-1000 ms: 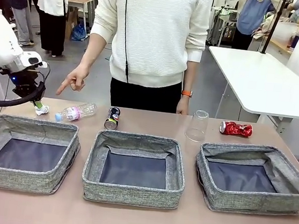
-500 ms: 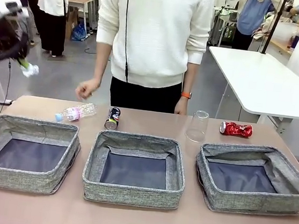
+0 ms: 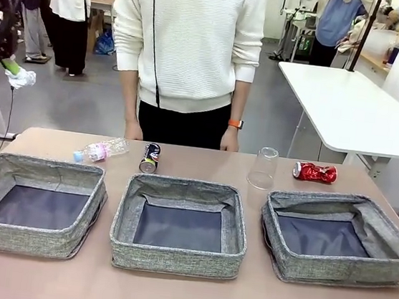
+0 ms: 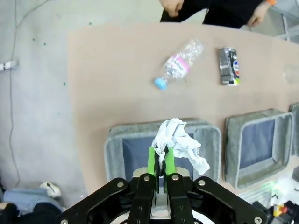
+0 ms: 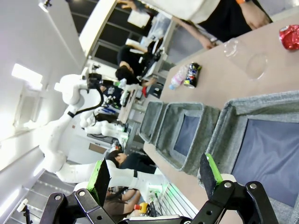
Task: Sort the waste into the appropriate baskets.
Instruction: Pick up the waste item pointed out by the person, then place the picked waste into the Fabric basket indicated by the person.
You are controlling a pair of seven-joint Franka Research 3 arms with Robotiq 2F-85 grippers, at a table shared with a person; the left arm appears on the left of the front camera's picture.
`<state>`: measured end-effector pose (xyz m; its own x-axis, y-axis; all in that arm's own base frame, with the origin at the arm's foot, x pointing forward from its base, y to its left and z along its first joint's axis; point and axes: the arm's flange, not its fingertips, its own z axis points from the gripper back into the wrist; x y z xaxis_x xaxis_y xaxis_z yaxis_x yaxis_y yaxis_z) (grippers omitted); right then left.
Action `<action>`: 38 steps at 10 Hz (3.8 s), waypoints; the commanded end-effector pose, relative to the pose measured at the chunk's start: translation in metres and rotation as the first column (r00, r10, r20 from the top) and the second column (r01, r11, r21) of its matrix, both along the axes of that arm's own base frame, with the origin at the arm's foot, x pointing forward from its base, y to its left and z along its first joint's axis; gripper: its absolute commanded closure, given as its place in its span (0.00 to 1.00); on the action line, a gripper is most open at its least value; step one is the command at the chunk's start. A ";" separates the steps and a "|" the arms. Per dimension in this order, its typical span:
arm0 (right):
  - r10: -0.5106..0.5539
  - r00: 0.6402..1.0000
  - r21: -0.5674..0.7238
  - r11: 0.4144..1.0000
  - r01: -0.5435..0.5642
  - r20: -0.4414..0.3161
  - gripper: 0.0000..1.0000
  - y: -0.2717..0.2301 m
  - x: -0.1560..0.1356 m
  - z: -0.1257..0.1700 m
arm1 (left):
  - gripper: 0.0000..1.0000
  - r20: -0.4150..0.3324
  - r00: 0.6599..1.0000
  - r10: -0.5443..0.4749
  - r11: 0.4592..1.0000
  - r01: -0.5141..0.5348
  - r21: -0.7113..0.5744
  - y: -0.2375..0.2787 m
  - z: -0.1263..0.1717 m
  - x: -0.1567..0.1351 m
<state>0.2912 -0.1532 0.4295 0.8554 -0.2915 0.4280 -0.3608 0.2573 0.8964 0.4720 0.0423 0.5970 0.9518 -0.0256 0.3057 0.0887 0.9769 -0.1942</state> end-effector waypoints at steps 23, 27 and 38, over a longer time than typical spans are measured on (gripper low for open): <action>-0.001 0.999 0.010 1.000 0.001 0.032 0.00 0.000 0.003 0.002 | 0.93 -0.110 0.984 -0.138 0.990 0.137 -0.015 -0.387 0.204 -0.120; -0.001 0.999 0.010 1.000 0.001 0.032 0.00 0.000 0.003 0.002 | 0.93 -0.110 0.984 -0.138 0.990 0.137 -0.015 -0.387 0.204 -0.120; -0.001 0.999 0.010 1.000 0.001 0.032 0.00 0.000 0.003 0.002 | 0.93 -0.110 0.984 -0.138 0.990 0.137 -0.015 -0.387 0.204 -0.120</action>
<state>0.2916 -0.1536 0.4310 0.8556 -0.2886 0.4298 -0.3634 0.2564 0.8956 0.3523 -0.3454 0.7994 0.9700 -0.1591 0.1840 0.1999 0.9524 -0.2301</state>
